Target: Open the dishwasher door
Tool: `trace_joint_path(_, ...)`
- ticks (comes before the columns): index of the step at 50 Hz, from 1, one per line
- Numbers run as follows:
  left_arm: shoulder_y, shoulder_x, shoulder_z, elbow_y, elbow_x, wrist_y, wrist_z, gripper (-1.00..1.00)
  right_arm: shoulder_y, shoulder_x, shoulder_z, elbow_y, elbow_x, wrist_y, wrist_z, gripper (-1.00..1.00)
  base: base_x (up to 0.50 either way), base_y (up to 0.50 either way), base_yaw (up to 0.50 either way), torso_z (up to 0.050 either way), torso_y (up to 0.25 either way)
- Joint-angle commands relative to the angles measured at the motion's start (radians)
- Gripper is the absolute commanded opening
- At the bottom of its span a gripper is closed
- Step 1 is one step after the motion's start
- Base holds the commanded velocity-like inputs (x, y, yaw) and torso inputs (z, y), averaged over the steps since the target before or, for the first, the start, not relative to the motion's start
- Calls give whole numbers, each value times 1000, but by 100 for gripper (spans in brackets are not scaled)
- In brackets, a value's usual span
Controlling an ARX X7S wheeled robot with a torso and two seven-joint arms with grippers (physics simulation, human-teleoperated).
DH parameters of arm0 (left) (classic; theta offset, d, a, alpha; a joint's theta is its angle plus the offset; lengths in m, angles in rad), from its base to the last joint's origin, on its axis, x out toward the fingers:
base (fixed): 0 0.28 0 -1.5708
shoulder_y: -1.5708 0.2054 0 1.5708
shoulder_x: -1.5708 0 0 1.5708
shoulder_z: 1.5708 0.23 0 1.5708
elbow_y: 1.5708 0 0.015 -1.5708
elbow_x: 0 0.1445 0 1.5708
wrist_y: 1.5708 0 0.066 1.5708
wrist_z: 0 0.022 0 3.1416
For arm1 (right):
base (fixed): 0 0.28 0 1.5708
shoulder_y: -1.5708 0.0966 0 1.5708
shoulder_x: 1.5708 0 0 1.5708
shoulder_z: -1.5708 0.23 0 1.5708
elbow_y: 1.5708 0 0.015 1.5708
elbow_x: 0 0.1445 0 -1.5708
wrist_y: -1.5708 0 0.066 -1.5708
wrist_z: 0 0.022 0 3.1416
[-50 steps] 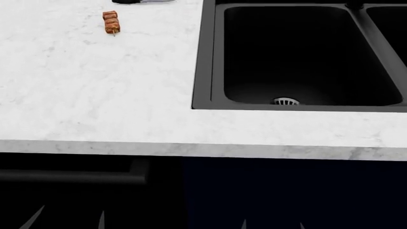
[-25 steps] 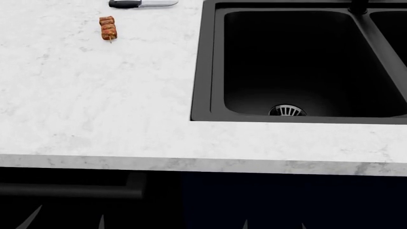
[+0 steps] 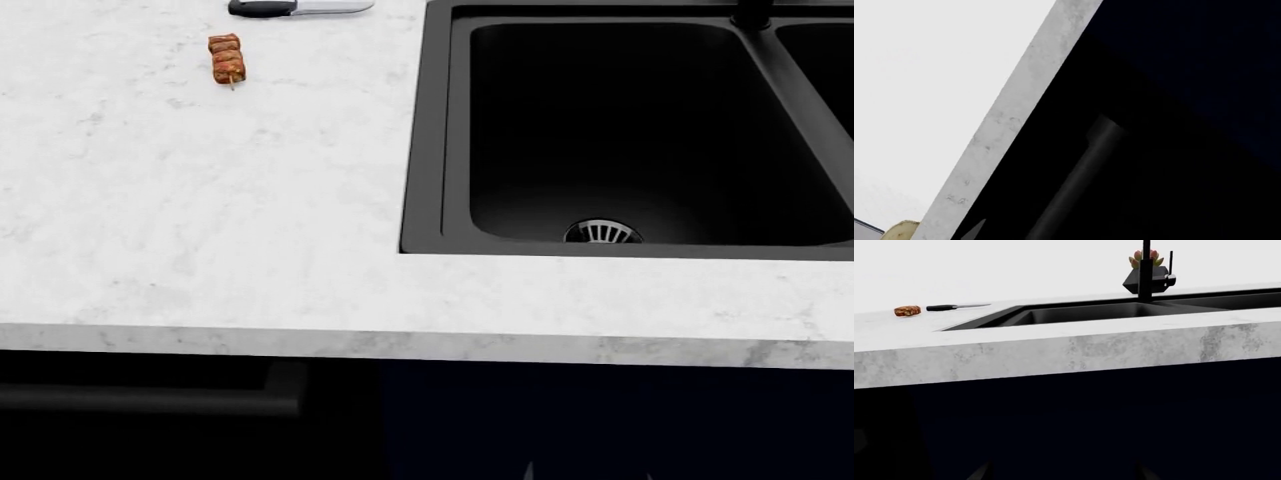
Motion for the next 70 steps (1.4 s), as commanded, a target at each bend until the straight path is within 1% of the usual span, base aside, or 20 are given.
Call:
trace_joint_path(1, -56, -43, 90, -86, 157, -45, 32, 100, -2, 4, 3, 7, 17, -15, 4, 100, 0, 0, 0, 0, 0)
trace_joint_path(11, -131, -40, 105, -196, 157, -20, 29, 100, -1, 11, 1, -2, 23, -13, 12, 100, 0, 0, 0, 0, 0)
trace_joint_path(22, -224, -26, 131, -352, 165, 21, 4, 100, -5, 16, 0, -3, 28, -18, 21, 100, 0, 0, 0, 0, 0)
trace_joint_path(32, -301, -15, 132, -474, 154, 48, -20, 100, 1, 22, -4, -3, 29, -13, 29, 100, 0, 0, 0, 0, 0)
trace_joint_path(50, -443, 2, 151, -653, 152, 93, -30, 100, 13, 28, -10, -2, 32, -3, 47, 100, 0, 0, 0, 0, 0)
trace_joint_path(57, -525, 32, 180, -787, 153, 138, -39, 100, 13, 32, -8, -2, 37, -4, 52, 100, 0, 0, 0, 0, 0)
trace_joint_path(61, -542, 36, 186, -804, 157, 142, -41, 100, 14, 33, -10, 1, 38, -7, 54, 100, 0, 0, 0, 0, 0)
trace_joint_path(70, -588, 56, 198, -907, 150, 182, -72, 100, 15, 37, -14, 1, 39, -7, 59, 100, 0, 0, 0, 0, 0)
